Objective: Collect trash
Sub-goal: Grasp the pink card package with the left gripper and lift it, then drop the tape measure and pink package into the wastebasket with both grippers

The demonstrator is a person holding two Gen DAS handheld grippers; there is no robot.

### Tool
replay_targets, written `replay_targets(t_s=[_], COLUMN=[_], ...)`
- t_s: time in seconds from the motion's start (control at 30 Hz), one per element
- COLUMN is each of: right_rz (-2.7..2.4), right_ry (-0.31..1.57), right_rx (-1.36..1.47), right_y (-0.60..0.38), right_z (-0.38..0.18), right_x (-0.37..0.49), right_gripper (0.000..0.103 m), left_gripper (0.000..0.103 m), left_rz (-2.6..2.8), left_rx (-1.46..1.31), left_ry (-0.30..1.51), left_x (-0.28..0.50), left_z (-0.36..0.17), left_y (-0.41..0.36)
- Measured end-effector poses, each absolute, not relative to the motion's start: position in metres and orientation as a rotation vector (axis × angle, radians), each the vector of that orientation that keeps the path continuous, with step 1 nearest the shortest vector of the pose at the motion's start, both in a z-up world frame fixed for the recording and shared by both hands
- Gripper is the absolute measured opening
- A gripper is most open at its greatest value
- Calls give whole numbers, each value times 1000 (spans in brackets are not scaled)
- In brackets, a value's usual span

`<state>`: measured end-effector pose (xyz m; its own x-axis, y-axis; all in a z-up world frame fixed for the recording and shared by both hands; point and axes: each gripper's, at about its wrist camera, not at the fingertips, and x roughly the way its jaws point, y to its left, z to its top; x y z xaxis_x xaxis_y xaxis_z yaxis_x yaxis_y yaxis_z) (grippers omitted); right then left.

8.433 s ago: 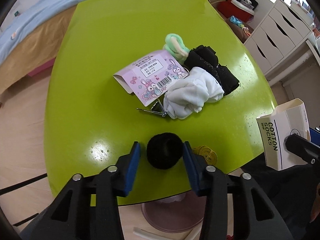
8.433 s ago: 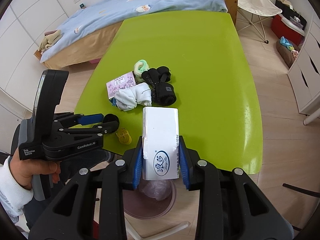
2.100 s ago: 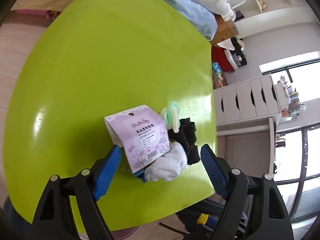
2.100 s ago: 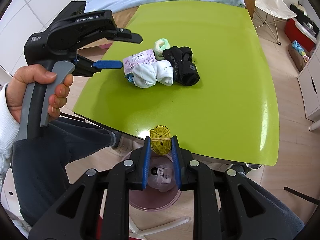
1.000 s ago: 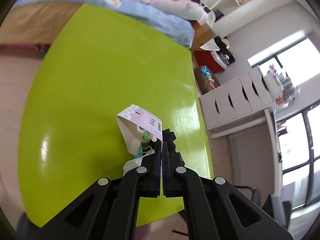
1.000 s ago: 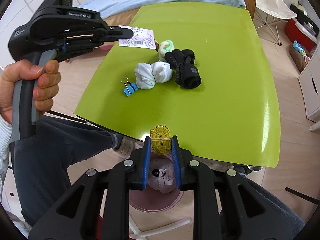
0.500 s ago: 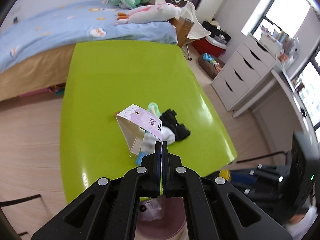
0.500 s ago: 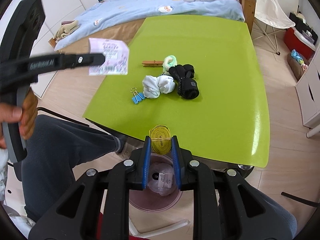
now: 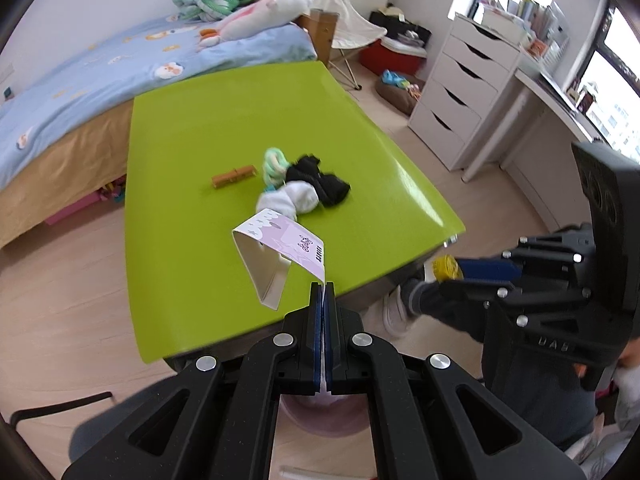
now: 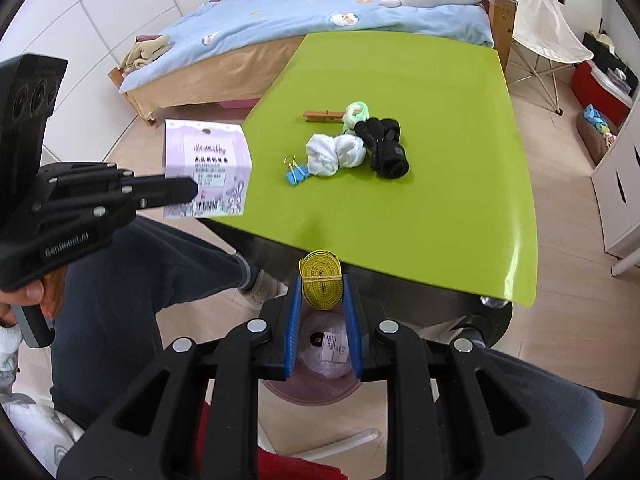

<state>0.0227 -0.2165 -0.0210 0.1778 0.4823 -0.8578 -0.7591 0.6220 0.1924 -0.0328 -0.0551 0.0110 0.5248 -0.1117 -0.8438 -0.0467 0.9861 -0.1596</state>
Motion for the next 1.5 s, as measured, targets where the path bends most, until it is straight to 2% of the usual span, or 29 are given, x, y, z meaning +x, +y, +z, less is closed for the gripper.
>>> replay_targets(t_s=[0.67,0.7,0.77,0.83,0.9,0.97,1.1,1.5], right_rz=[897,896,896,897,900,903,911,949], right_ry=[1121,1123,1125,1128,1129,1131,1137,1163], right_rx=[-295,-293,-290,-289,-290,-291,-297,-340], right_y=[-241,-241,-242,-242,-242,-241,-238,-226], right_z=[-36,-36,-37,-38,-38,-39,-42,-49], right_x=[0,0,0,-1,-2,-3,-5,-14], right_gripper=[20,20,20,20,20,20,20,20], left_gripper=[0,8,13,39,72,88,95,95], left_rz=[-150,-151,-152,-141,-122,-101,-51,57], left_rx=[-146,-147,-153,-158,-169,-170,-150,-211], left_ry=[1159,1162,1175,1179,1164,1139,1085,1003], left_x=[-65,-65,-65,-66,-67,-68,-70,-87], left_z=[-35,-36,-40,-42,-43,-40,-31,-14], left_y=[-100,-101,-100,-98,-95,-92,-84,-47])
